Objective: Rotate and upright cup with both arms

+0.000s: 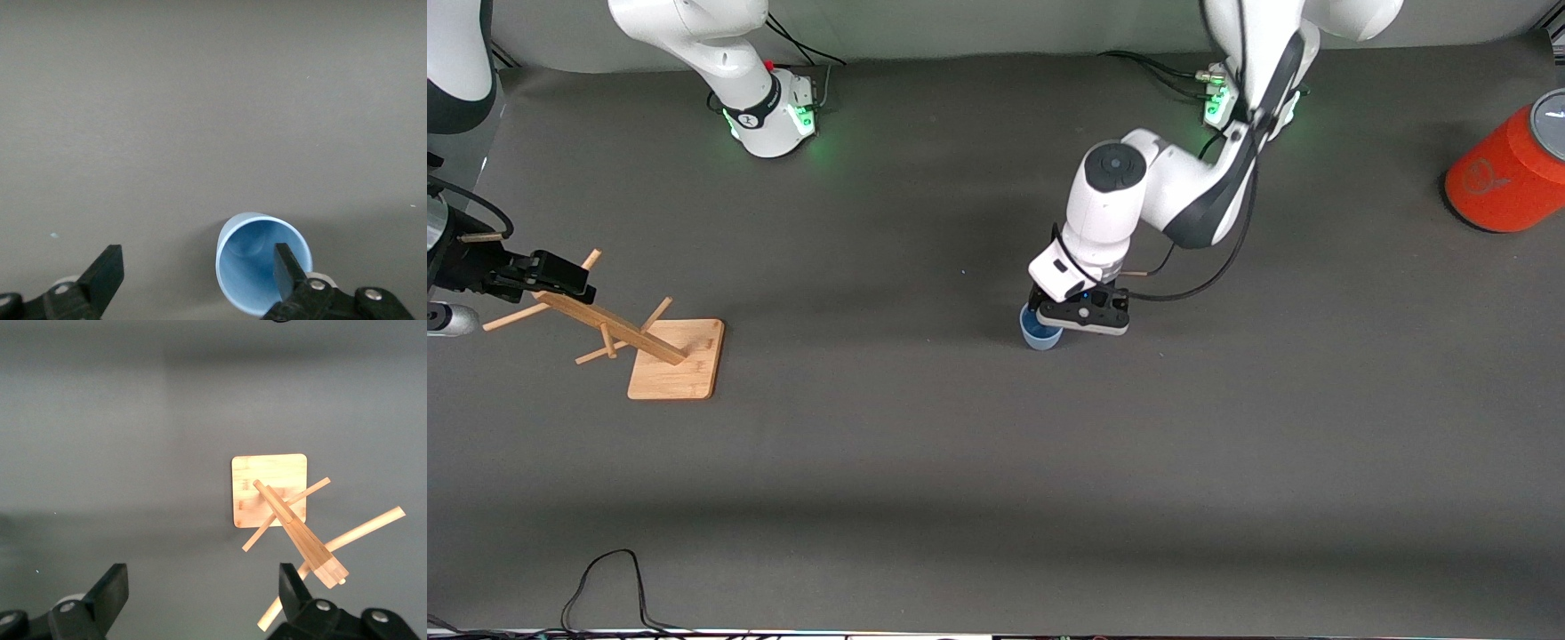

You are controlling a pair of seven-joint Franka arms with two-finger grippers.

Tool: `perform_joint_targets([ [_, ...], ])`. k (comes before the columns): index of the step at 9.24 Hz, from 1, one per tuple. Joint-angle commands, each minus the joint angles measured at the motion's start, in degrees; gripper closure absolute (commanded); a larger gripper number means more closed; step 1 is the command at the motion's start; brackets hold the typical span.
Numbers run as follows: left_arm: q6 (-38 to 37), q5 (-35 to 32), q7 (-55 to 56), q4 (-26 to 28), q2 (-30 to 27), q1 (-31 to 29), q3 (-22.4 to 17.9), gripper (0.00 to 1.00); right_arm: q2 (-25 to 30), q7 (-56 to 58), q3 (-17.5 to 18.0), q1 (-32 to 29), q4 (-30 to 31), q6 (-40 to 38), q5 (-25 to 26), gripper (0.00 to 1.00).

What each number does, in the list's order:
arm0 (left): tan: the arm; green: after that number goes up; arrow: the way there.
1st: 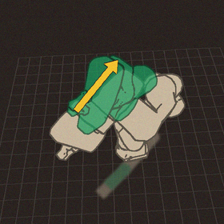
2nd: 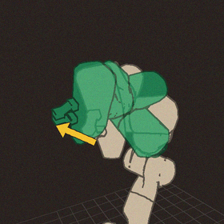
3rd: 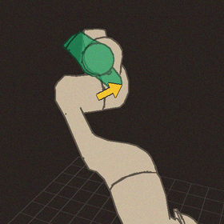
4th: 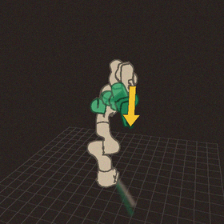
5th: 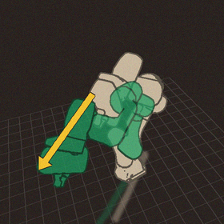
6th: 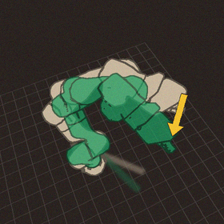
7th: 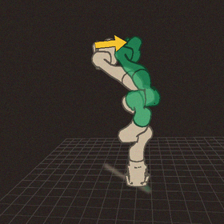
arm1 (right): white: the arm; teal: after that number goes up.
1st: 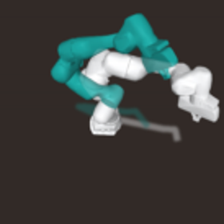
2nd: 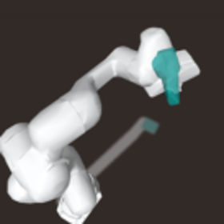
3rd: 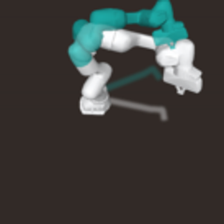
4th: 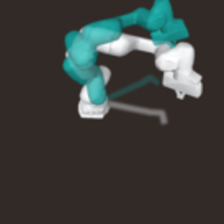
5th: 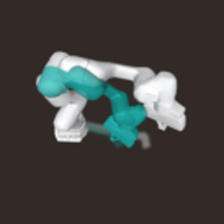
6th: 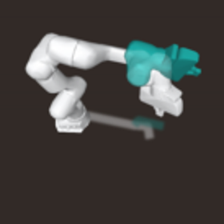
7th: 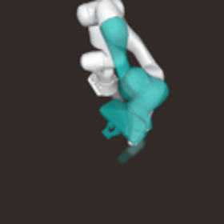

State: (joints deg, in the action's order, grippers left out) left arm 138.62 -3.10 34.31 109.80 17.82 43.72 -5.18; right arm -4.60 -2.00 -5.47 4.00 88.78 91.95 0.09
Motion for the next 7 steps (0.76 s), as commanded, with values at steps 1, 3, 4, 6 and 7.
perform_joint_targets([
  [1, -12.9, -0.5, 0.4, -4.2, -5.1, -2.8, -0.3, 0.0, -0.5, 0.4, -0.5, 0.6, -1.2, -0.3, 0.0, 0.0],
  [3, -28.5, -1.2, -1.4, -11.3, -6.4, -5.8, -0.3, 0.0, -0.5, 0.4, -0.5, 0.6, -1.2, -0.3, 0.0, 0.0],
  [4, -33.5, -1.3, -4.3, -13.5, -7.2, -8.8, -0.3, 0.0, -0.5, 0.4, -0.5, 0.6, -1.2, -0.3, 0.0, 0.0],
  [6, -38.8, -0.4, -12.7, -13.7, -10.5, -18.2, 0.3, 0.0, -0.5, 0.4, -0.5, 0.5, -1.2, -0.3, 0.0, 0.0],
  [7, -40.7, -0.5, -14.8, -13.5, -12.0, -20.3, 0.2, 0.0, -0.5, 0.4, -0.5, 0.6, -1.2, -0.3, 0.0, 0.0],
])
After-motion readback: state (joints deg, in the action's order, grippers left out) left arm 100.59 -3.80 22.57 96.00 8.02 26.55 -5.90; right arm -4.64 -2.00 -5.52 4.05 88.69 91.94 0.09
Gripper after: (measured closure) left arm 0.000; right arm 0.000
